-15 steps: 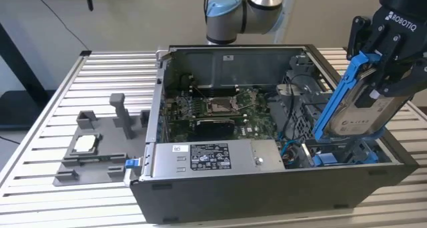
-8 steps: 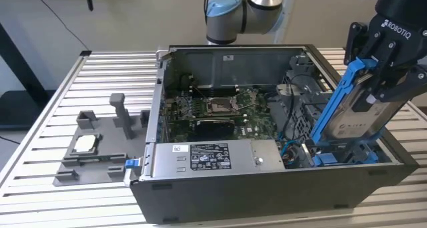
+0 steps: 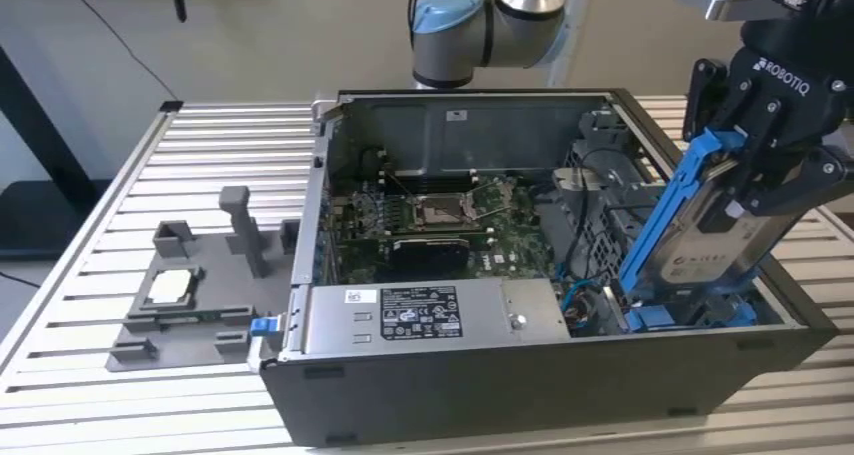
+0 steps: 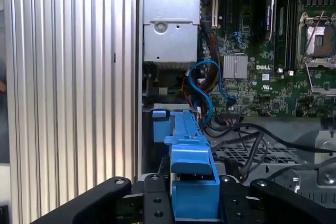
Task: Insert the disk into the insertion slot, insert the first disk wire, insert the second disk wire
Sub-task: 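Insert the disk into the insertion slot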
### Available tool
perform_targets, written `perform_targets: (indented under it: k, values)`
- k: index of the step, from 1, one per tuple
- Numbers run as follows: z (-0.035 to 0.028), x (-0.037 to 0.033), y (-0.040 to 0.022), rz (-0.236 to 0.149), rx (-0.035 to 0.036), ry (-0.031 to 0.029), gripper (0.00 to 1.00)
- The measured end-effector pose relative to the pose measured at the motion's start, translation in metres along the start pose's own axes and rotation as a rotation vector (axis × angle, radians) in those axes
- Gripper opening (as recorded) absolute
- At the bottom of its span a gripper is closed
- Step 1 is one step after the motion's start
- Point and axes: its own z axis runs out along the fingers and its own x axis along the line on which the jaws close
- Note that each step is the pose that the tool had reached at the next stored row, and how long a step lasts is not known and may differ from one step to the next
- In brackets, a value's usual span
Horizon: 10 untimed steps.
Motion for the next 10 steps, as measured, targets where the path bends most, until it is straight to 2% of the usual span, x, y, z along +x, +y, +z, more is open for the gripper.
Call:
perform_targets:
  k: [10]
  values:
    - [0.0118,0.0003,-0.0008,0.0,0.0,-0.0001,0.33]
